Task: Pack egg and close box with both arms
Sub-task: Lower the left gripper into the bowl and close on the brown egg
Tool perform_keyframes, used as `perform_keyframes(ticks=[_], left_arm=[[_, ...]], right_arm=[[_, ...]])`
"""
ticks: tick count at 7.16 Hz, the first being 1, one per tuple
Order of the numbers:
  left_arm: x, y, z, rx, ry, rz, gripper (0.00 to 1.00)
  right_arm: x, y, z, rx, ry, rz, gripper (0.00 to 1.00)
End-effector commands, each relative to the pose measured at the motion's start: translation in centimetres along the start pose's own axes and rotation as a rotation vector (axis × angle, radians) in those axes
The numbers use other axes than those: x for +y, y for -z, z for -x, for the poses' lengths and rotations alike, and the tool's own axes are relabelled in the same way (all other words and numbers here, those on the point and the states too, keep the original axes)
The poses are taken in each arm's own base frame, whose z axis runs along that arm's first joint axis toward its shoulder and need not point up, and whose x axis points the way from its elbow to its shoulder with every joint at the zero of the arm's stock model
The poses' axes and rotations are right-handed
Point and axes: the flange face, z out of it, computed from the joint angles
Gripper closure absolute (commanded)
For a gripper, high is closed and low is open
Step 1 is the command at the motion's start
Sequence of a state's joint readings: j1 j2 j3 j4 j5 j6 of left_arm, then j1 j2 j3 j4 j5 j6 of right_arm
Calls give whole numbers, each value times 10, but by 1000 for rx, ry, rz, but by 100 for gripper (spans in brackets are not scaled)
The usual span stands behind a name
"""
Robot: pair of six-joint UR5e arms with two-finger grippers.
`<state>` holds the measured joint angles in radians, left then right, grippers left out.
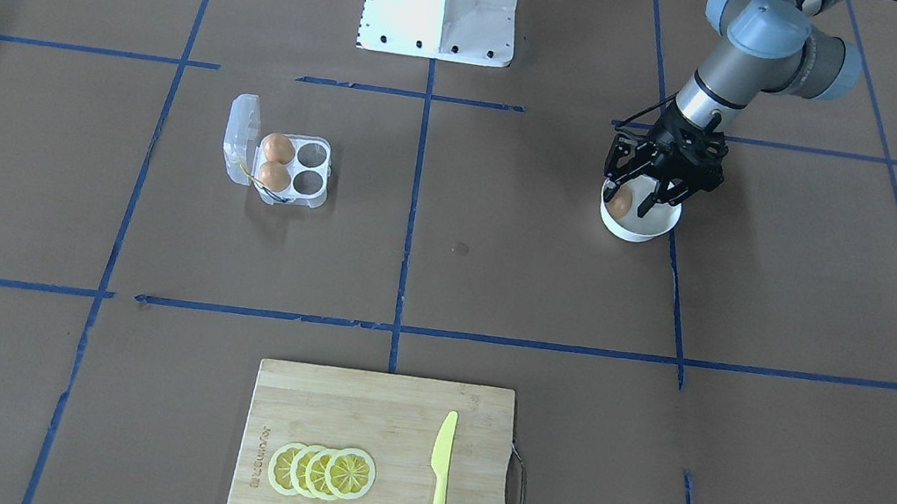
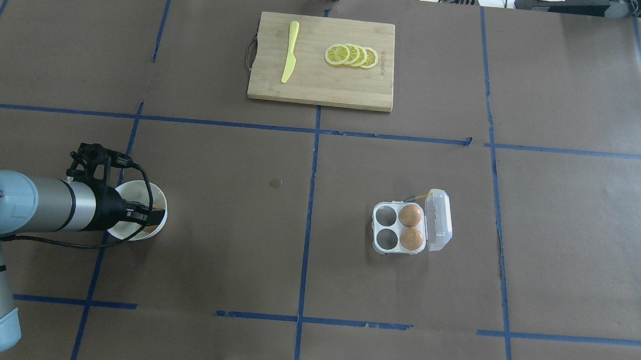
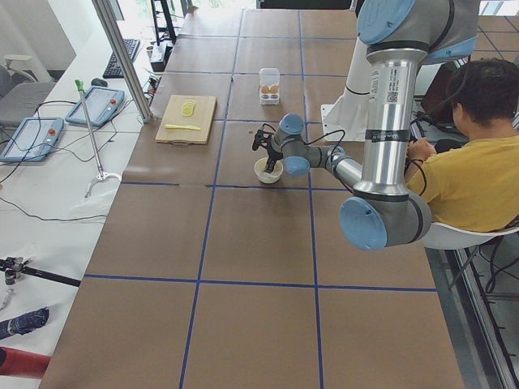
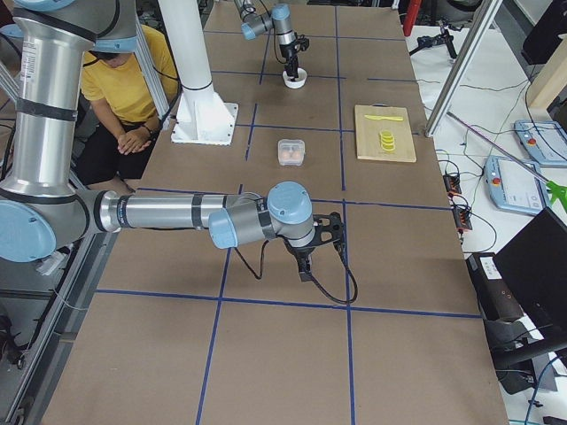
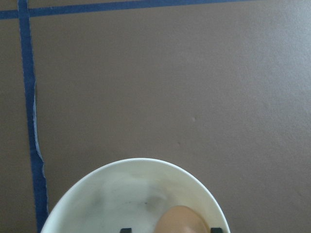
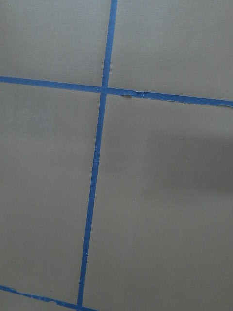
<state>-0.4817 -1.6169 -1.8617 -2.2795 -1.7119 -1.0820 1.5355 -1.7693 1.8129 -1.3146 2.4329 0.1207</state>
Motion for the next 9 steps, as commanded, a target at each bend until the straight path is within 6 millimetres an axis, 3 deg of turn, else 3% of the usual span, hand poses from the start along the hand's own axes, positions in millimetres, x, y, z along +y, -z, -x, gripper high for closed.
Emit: perform_keyframes(ticks=[1, 3, 6, 7, 9], left_arm=[[0, -3, 2, -5, 0, 3, 40], [1, -5, 4, -10, 1, 6, 46], [2, -7, 6, -16, 2, 8, 46], [1, -6, 4, -12, 1, 6, 51], [-7, 12, 2, 7, -41, -19, 79]], right_arm=[[1, -1, -1, 0, -1, 1, 0], [0, 0, 0, 0, 1, 0, 0], [0, 0, 0, 2, 1, 0, 0], [0, 0, 0, 0, 1, 0, 0], [0, 0, 0, 0, 1, 0, 0]])
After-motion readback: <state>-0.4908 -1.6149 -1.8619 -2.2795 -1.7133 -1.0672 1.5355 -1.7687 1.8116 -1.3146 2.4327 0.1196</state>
